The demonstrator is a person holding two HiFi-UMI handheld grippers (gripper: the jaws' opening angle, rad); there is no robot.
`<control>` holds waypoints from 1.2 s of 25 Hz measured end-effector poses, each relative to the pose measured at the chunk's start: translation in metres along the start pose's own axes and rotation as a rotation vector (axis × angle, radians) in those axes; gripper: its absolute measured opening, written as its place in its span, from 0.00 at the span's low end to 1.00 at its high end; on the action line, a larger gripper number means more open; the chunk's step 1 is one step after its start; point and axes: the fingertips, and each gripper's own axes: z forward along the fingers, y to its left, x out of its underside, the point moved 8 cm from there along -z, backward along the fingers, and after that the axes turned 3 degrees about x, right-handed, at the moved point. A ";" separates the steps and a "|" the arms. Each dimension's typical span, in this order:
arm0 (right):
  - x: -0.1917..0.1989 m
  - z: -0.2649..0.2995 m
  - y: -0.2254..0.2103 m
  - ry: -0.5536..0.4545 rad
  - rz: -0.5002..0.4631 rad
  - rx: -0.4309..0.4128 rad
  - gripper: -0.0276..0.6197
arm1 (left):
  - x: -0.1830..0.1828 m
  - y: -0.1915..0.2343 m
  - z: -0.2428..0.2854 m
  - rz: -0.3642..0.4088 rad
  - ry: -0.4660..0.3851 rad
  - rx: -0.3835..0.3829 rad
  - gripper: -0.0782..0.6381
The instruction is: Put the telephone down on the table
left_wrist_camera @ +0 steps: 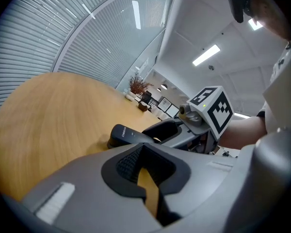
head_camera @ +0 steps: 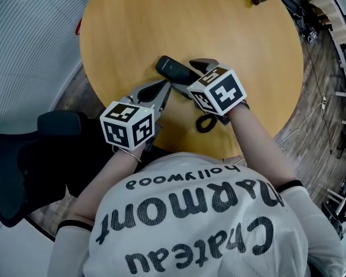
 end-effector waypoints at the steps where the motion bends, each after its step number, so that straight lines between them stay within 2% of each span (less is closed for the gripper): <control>1: -0.001 0.000 0.001 0.000 -0.004 0.000 0.56 | -0.002 0.001 0.000 0.003 -0.002 -0.001 0.11; 9: -0.005 -0.006 0.009 -0.022 -0.021 0.042 0.56 | -0.012 0.003 -0.006 0.048 -0.004 0.004 0.11; 16: -0.007 -0.028 0.013 -0.091 -0.009 0.067 0.56 | -0.019 -0.004 -0.009 0.084 -0.035 -0.014 0.11; 24: 0.021 -0.060 0.021 -0.124 -0.016 0.009 0.54 | -0.011 -0.044 -0.004 0.102 -0.072 -0.048 0.11; 25: 0.025 -0.066 0.022 -0.134 -0.024 0.017 0.50 | -0.009 -0.050 -0.005 0.102 -0.079 -0.056 0.11; 26: 0.030 -0.071 0.022 -0.149 -0.030 0.033 0.38 | -0.006 -0.056 -0.005 0.102 -0.086 -0.064 0.11; 27: 0.035 -0.077 0.023 -0.166 -0.033 0.051 0.17 | -0.003 -0.063 -0.006 0.104 -0.093 -0.071 0.11; 28: 0.040 -0.083 0.023 -0.179 -0.032 0.061 0.12 | 0.000 -0.070 -0.007 0.106 -0.099 -0.077 0.11; 30: 0.052 -0.093 0.027 -0.192 -0.026 0.047 0.12 | 0.008 -0.084 -0.008 0.114 -0.106 -0.086 0.11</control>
